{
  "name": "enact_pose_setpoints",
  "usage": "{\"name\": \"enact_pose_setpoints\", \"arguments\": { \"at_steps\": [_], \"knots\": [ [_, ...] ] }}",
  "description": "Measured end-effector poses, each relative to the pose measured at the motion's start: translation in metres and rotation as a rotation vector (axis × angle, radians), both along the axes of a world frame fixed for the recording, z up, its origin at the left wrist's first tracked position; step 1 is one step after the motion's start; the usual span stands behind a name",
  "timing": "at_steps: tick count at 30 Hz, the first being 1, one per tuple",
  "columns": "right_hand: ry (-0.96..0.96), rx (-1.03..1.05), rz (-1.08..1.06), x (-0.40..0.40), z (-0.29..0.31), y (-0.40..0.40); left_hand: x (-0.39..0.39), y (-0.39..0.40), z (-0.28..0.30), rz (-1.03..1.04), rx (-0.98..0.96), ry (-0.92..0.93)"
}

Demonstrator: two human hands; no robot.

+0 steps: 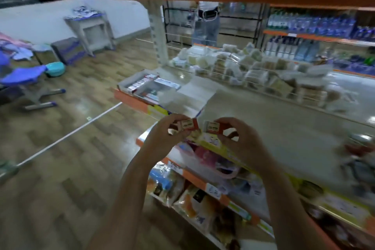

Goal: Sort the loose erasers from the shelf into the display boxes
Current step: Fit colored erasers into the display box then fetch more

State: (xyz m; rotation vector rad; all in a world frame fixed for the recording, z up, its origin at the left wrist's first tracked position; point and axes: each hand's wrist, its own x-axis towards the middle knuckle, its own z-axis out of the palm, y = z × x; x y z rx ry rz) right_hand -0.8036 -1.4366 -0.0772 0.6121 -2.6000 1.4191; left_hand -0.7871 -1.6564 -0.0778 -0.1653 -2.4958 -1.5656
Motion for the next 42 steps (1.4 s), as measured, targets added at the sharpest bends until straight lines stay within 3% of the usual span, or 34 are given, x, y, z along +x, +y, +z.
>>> {"name": "enact_pose_setpoints", "arguments": {
  "at_steps": [8, 15, 21, 31, 39, 42],
  "knots": [
    [0.04, 0.096, 0.055, -0.083, 0.007, -0.108, -0.063, -0.107, -0.012, 0.076, -0.042, 0.013],
    [0.117, 0.103, 0.083, -0.178, 0.032, -0.185, -0.151, -0.182, 0.012, 0.072, -0.035, 0.013],
    [0.195, 0.26, 0.101, -0.254, 0.04, -0.241, -0.219, -0.23, 0.022, 0.022, -0.094, 0.074],
    [-0.007, 0.601, -0.087, -0.315, 0.027, -0.302, -0.318, -0.304, -0.002, -0.177, -0.128, -0.003],
    [-0.168, 0.549, -0.304, -0.338, -0.003, -0.347, -0.369, -0.341, -0.02, -0.353, -0.087, -0.041],
    [-0.136, 0.54, -0.355, -0.339, -0.014, -0.359, -0.376, -0.346, -0.025, -0.437, -0.112, -0.059]
  ]
}}
